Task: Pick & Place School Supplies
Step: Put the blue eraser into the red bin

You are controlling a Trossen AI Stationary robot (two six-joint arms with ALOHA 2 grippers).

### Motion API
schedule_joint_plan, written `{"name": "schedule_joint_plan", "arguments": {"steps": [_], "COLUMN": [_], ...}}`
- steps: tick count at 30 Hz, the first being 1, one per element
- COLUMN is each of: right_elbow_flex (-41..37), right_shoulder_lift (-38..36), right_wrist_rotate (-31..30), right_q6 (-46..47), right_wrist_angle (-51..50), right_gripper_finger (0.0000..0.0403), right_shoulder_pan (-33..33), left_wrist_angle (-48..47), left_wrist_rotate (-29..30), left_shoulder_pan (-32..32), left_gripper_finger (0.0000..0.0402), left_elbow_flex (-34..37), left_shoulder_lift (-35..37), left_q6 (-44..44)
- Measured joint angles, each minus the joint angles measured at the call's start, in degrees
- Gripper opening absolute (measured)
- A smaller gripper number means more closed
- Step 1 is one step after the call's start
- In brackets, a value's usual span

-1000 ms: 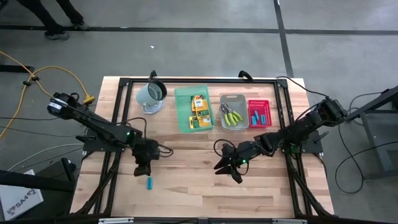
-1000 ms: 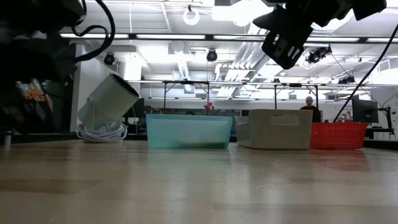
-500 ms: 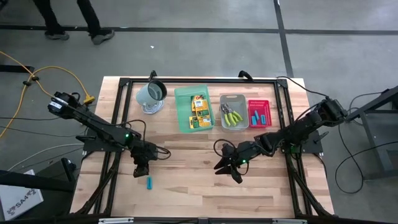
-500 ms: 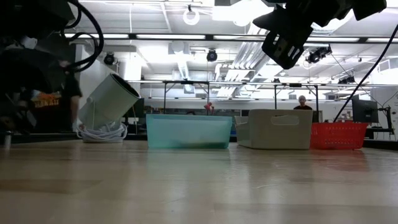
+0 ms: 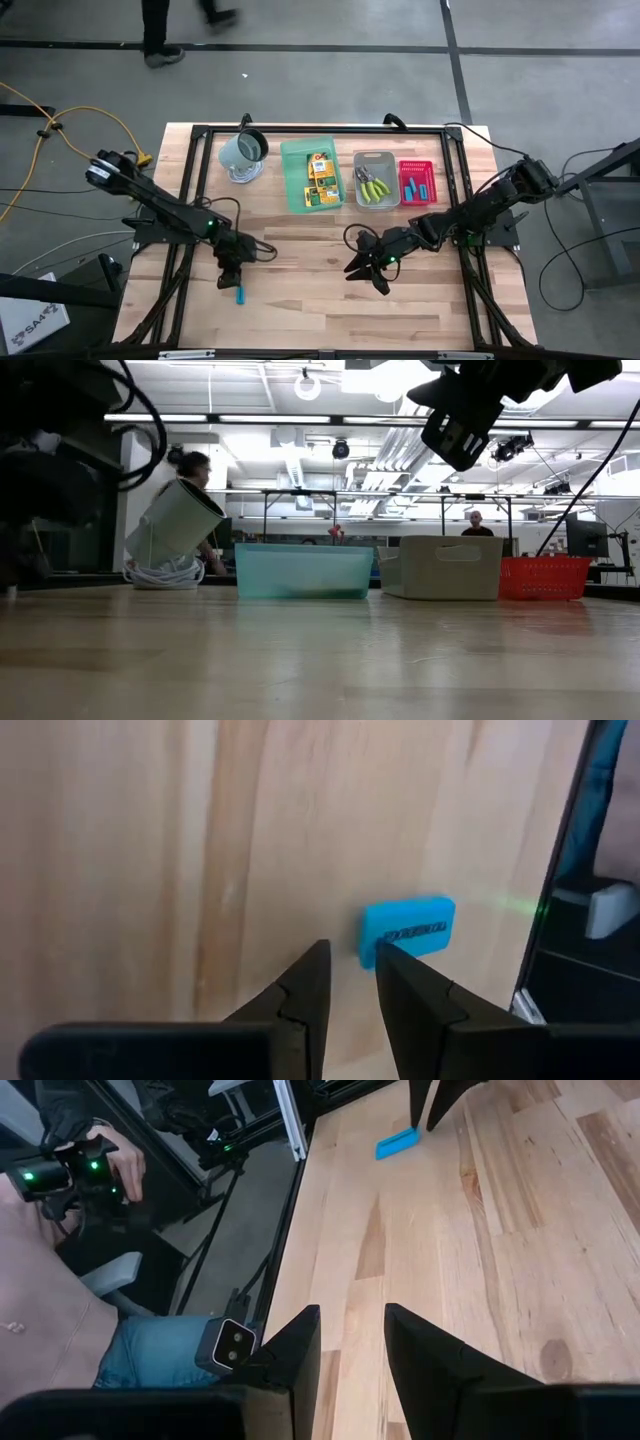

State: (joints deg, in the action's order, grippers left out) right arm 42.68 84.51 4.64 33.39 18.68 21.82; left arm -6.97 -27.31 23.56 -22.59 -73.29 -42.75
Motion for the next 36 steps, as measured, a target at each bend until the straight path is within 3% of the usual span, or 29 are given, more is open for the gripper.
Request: {"name": "schedule_joint_plan", "arguments": {"steps": [8, 16, 28, 36], "right_elbow_flex": [0.0, 0.0, 0.0, 0.0], "right_shoulder_lift": [0.0, 0.0, 0.0, 0.0], "right_wrist_rotate": [0.2, -0.2, -0.2, -0.2], "right_q6": [0.0, 0.0, 0.0, -0.1], "right_wrist_angle": [0.0, 0.0, 0.0, 0.0], "right_gripper_finger": [0.0105, 0.0105, 0.0105, 0.0105], "right_shoulder_pan": [0.2, 1.1, 1.1, 1.1], "left_wrist_angle": [7.0, 7.9, 7.6, 7.4], "left_wrist_rotate": [-4.8, -4.7, -4.6, -3.9], "left_shoulder_pan": [0.6, 0.6, 0.6, 0.6], "left_gripper_finger": [0.0080, 0.0080, 0.0079, 0.0026], "left_elbow_flex": [-0.1, -0.1, -0.1, -0.1], "left_shoulder_lift": [-6.1, -6.7, -6.7, -6.7], "left_q6": [-1.6, -7.3, -4.0, -2.2]}}
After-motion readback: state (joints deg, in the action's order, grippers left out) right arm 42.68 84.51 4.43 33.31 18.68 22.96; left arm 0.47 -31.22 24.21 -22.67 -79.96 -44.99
